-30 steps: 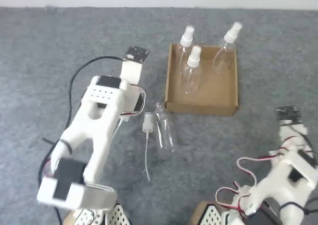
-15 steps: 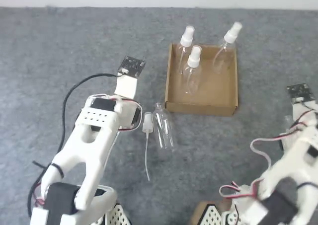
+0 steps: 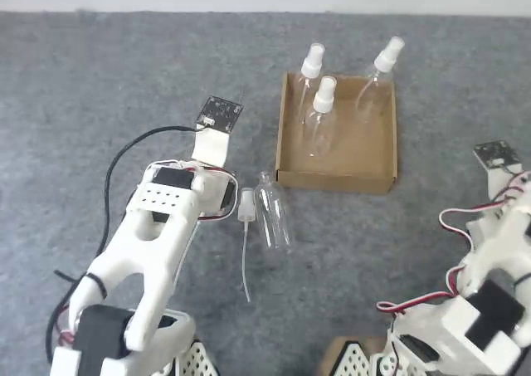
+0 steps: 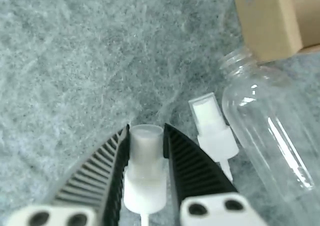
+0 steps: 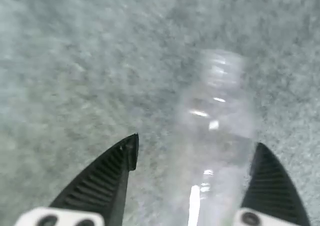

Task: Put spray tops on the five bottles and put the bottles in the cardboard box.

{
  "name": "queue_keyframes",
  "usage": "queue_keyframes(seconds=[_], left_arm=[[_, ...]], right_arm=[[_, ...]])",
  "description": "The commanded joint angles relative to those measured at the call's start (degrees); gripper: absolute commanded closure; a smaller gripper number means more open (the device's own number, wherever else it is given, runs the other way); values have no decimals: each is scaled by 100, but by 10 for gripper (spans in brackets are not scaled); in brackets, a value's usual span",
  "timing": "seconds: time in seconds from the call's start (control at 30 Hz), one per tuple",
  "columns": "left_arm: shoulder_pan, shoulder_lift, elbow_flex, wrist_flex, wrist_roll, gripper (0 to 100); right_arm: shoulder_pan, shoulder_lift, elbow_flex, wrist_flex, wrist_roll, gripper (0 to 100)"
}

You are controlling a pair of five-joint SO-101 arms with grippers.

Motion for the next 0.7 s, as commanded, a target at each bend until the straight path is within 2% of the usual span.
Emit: queue_keyframes(seconds=[0.0, 0.17, 0.4, 0.67], left_arm=[[-35, -316, -31, -114, 44, 988], [-35, -316, -22, -97, 44, 988], [-9, -316, 31, -123, 44, 988], [9, -316, 48, -132, 44, 988]], right_arm=[[-374, -40, -853, 848, 70, 698], [-549, -4, -1705, 1596, 114, 710], [-418, 760, -2295, 2088, 1152, 710], [145, 1938, -3684, 2114, 1134, 711]])
